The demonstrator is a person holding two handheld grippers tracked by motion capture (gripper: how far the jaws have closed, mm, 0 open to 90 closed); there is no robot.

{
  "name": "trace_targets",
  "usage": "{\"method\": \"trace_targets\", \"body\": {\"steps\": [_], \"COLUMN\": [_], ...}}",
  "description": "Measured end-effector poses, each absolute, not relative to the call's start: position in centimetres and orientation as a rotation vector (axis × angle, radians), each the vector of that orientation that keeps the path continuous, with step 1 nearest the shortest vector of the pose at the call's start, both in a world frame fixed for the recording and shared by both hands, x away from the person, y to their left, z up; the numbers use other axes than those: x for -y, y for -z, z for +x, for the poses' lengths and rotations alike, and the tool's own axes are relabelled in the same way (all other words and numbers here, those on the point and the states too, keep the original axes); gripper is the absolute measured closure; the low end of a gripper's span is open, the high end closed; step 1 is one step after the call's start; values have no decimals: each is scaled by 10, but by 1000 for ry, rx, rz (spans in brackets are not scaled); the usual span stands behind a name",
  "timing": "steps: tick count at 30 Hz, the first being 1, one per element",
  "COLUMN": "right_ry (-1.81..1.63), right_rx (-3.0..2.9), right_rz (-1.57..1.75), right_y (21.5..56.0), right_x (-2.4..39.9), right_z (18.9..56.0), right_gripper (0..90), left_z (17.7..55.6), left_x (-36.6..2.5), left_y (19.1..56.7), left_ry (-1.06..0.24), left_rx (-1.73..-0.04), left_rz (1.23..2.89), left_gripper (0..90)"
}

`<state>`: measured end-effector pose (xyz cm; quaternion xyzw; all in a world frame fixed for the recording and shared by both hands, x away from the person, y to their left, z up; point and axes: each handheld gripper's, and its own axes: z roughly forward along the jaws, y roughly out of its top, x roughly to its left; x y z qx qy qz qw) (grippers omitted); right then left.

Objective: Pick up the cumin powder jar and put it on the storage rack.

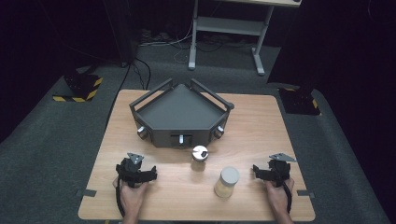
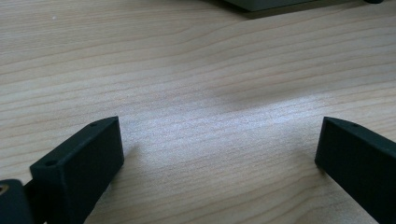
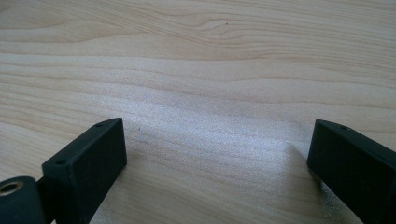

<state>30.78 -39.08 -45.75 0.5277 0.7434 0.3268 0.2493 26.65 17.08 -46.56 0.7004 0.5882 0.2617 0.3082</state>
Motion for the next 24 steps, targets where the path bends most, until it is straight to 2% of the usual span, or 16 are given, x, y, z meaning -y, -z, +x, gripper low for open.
{"method": "trace_targets", "body": {"steps": [15, 19, 24], "right_ry": [-890, -890, -891], "right_rx": [-2025, -2025, -2025], "right_rz": [1437, 1437, 1437], "right_y": [457, 457, 457], "right_x": [391, 391, 391], "right_z": [308, 308, 308], "right_gripper": [41, 41, 41], "left_z": [267, 258, 249], "left_x": [-172, -172, -154], "left_y": [465, 469, 466], "left_ry": [-677, -650, -649], "left_rx": [-1539, -1473, -1328], "left_rz": [1860, 1833, 1900], "left_gripper": [11, 5, 5]}}
